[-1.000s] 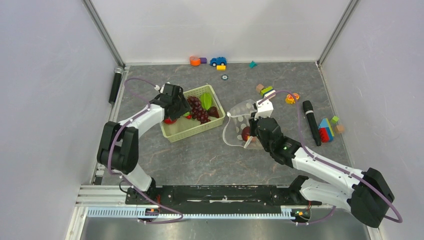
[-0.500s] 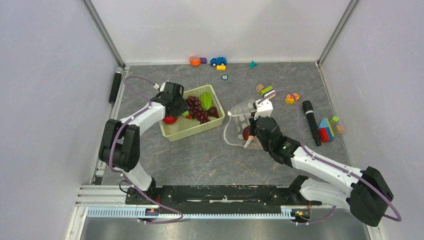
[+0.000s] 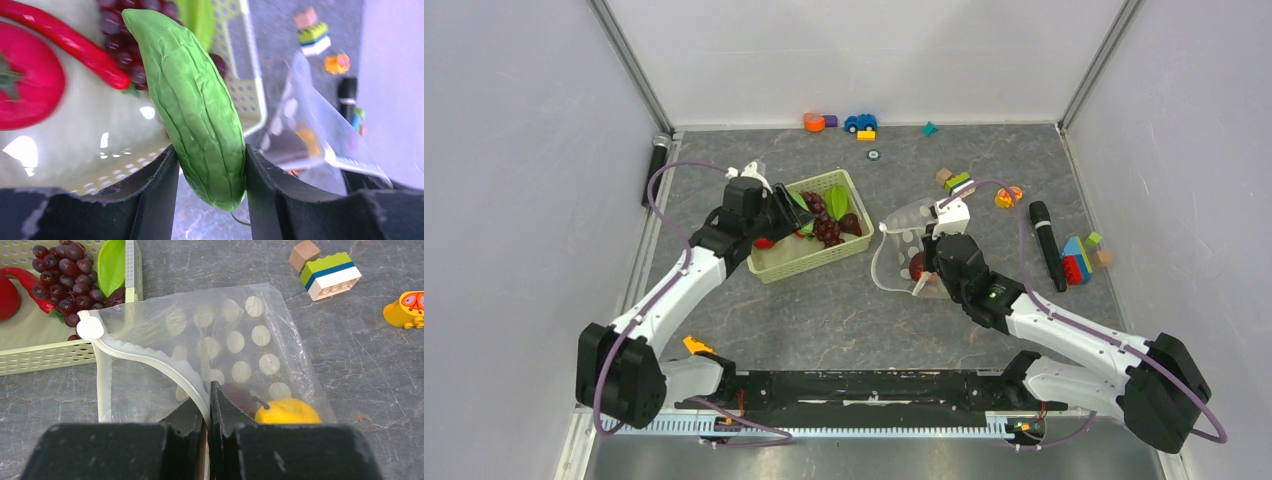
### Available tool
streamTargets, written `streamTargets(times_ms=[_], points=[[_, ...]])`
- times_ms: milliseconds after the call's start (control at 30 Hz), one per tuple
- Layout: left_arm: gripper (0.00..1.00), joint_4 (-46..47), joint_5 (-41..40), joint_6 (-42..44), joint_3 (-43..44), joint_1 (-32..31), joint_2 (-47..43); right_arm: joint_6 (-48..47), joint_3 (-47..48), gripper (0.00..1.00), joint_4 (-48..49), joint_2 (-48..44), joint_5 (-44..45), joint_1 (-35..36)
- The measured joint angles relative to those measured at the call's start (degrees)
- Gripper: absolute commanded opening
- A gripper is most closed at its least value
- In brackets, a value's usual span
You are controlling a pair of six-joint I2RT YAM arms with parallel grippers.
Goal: Place the food in the zip-top bag and seal the zipper
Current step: Pick up the fake fruit from the bin, then place the fake fruit in the zipper food storage bag.
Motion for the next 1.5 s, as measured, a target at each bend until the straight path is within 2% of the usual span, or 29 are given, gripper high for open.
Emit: streamTargets(times_ms=[133, 400, 533, 733, 867, 1233, 1367, 1467, 1500], points=[[0.20, 2.34, 7.41, 0.39, -1.36, -2.36, -2.19, 0.15, 0.00, 0.10, -0.02, -0.04, -0.35, 0.00], [0.23, 7.04, 23.76, 4.35, -3.96, -13.79, -1.95, 0.46, 0.00, 0.10, -0.15, -0.07, -0.63, 0.00], [0.24, 11.39, 31.65, 6.08, -6.51, -16.90, -1.95, 0.48, 0.00, 0.09, -0.31, -0.07, -1.01, 0.00], [0.24, 15.08, 38.40, 8.55, -10.05, -21.81, -1.92, 0.59, 0.00, 0.10, -0.35, -0.15, -1.11, 0.00], [0.22, 16.90, 38.27, 8.57, -9.88, -23.02, -0.04, 0.59, 0.00, 0.10, -0.35, -0.28, -1.79, 0.00], [0.19, 20.33, 32.04, 7.85, 0.83, -22.99, 17.35, 0.66, -0.04, 0.09, -0.24, -3.96, -6.23, -0.02], [0.27, 20.85, 26.05, 6.80, 3.54, -23.02, 18.53, 1.05, -0.44, 0.09, 0.59, -5.88, -8.11, 0.00], [0.41, 21.53, 20.90, 6.05, 4.92, -23.02, 18.53, 1.51, -0.92, 0.09, 0.98, -7.02, -9.40, -0.02], [0.41, 21.68, 19.04, 5.86, 5.22, -23.02, 18.53, 1.68, -1.05, 0.09, 1.09, -7.26, -9.73, 0.00]])
